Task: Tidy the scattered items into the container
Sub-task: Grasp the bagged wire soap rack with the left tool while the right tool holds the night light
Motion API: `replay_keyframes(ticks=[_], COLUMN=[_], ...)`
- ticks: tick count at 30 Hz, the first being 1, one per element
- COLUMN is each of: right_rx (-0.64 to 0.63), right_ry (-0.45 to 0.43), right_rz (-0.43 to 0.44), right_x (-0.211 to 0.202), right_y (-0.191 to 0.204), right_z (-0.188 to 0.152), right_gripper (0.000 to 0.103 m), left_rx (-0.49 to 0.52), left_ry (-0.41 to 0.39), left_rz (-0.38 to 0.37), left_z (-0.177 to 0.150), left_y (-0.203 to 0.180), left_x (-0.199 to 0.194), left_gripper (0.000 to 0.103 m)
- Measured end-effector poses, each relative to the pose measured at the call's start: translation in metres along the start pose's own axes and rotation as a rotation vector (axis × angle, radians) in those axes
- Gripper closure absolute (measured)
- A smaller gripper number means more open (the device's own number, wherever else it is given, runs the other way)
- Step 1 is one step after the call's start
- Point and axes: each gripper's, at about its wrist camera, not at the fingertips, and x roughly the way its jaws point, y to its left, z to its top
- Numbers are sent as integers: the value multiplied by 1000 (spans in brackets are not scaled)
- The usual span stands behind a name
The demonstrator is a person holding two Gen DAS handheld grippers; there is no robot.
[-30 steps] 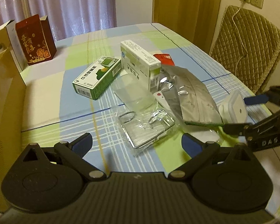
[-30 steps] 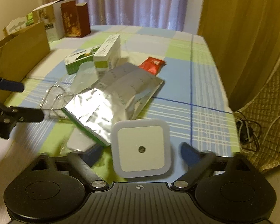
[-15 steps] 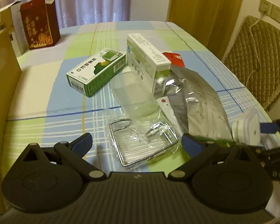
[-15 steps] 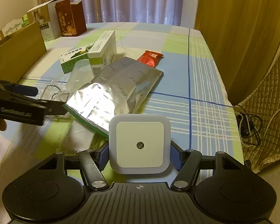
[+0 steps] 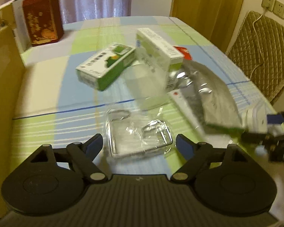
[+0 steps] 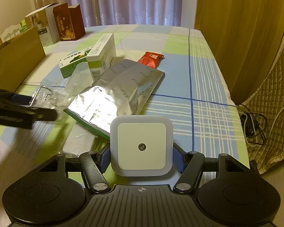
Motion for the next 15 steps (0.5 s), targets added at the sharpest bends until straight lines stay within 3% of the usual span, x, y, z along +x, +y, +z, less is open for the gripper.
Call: replay_keyframes(ticks=[6, 10, 13, 15], right_rx=[2, -3, -13, -24], right_ry=[-3, -5, -3, -5], right_rz=[0, -4, -6, -13], right_x=[-1, 0, 1, 3], right_y=[0, 1, 2, 3], right_z=[0, 0, 0, 0], right_gripper=[36, 36, 35, 35], left_rx=[-14, 5, 36, 54], left_ry=[-40, -44, -41, -29], left_rz=[34, 44, 70, 84], left_z=[0, 6, 8, 7], left_y=[3, -7, -11, -11], left_x=[-6, 7, 14, 17], left_gripper=[12, 11, 18, 31])
